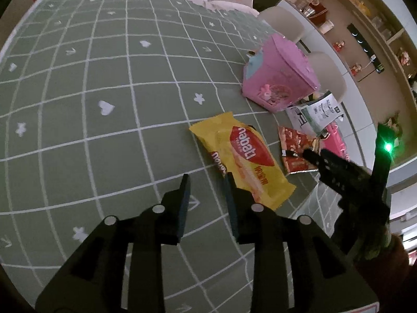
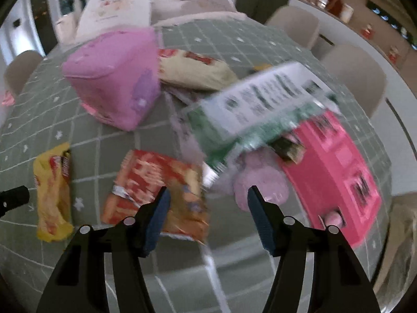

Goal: Collect trash
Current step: 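Grasp the red snack packet with the right tool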

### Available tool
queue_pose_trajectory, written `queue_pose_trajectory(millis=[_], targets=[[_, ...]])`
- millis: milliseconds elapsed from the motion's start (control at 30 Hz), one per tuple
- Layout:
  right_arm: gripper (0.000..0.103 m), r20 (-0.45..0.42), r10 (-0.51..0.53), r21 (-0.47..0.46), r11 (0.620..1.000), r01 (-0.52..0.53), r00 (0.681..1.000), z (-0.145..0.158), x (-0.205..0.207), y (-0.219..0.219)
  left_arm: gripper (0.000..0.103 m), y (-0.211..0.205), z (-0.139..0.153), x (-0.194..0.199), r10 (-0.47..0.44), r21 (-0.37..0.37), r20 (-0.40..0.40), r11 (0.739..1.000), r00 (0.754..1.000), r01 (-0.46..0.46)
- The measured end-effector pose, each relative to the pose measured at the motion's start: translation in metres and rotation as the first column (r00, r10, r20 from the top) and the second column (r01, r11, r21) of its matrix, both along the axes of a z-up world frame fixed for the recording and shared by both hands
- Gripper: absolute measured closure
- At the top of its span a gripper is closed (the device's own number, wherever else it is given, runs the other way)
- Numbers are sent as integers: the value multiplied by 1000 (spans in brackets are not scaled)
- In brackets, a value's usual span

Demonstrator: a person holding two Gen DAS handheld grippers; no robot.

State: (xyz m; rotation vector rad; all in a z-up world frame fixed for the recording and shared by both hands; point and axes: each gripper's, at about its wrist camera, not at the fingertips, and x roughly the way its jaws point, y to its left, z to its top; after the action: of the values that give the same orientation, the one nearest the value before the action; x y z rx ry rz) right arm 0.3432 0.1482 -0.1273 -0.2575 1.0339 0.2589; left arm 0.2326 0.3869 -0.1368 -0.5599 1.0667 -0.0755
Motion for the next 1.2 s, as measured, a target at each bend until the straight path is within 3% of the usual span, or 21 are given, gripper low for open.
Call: queue_pose_trajectory(millis=[167,467,633,933,1033,1200], targets=[[45,4,-84,-1,996,84,996,-1,-10,-27,76,-7,-1,15,-24,-6,7,1000,1000,24],[45,-8,-202,147,969,201,979,-10,-15,-63,73,-33,0,34,-53,86,4,995,999,53],[45,-25,-208,199,958,209,978,-12,-12,-66,71,-43,1,43,-55,129,1,990,998,55],[39,-39,-122,206,970,127,992,-12,-11,-69,72,-56,1,56,-34,219,26,975,999,28],[36,-51,-87,175,980,94,995,-13,-9,-64,84,-59,-1,58,-54,207,28,977,998,47],[41,-66,-78,180,980,88,995,-10,-3,-66,87,-50,-1,51,-57,108,33,993,998,54]])
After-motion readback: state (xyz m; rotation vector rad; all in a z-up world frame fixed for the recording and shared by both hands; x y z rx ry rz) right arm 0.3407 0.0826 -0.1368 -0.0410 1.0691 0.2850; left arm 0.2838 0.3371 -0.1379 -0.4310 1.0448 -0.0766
